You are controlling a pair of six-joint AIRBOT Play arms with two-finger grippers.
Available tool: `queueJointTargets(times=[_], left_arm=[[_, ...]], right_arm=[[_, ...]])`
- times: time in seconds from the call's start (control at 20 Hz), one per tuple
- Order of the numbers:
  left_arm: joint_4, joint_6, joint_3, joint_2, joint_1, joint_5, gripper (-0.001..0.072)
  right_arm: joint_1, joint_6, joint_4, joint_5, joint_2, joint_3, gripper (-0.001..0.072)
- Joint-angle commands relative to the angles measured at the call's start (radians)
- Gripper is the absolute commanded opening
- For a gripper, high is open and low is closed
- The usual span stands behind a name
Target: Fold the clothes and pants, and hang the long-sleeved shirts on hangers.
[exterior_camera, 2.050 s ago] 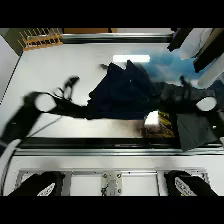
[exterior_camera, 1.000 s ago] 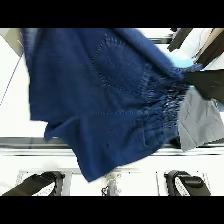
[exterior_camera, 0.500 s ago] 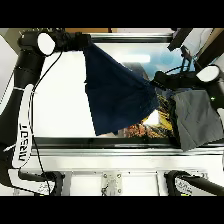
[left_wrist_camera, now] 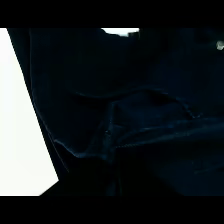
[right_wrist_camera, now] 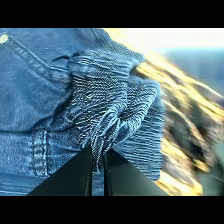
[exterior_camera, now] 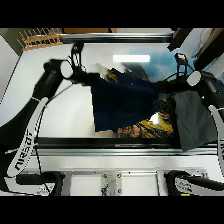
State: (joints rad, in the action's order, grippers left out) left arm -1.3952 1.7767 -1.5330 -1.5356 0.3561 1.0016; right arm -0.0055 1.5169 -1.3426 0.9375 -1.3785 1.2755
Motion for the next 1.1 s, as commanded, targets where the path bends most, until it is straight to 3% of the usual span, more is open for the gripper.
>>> queueJointTargets(times=[0.0, 0.35, 0.75, 1.0, 1.05], left_arm=[[0.003, 0.078, 0.289, 0.059, 0.072, -0.09, 0.0013], [0.011, 0.093, 0.58, 0.098, 0.193, -0.185, 0.0013], [0.038, 0.101, 0.592, 0.099, 0.205, -0.158, 0.0014], [0.038, 0.1, 0.592, 0.196, 0.205, -0.114, 0.0015], [0.06, 0.093, 0.592, 0.219, 0.205, -0.087, 0.018]], right_arm=[[0.001, -0.004, -0.09, -0.009, -0.004, -0.09, 0.0038], [0.001, -0.003, -0.091, -0.012, -0.004, -0.282, 0.0038], [0.002, -0.003, -0.087, -0.014, -0.024, -0.307, 0.0039], [0.001, -0.003, -0.086, 0.003, 0.072, -0.306, 0.0044], [0.001, -0.003, -0.086, 0.029, 0.089, -0.306, 0.0138]])
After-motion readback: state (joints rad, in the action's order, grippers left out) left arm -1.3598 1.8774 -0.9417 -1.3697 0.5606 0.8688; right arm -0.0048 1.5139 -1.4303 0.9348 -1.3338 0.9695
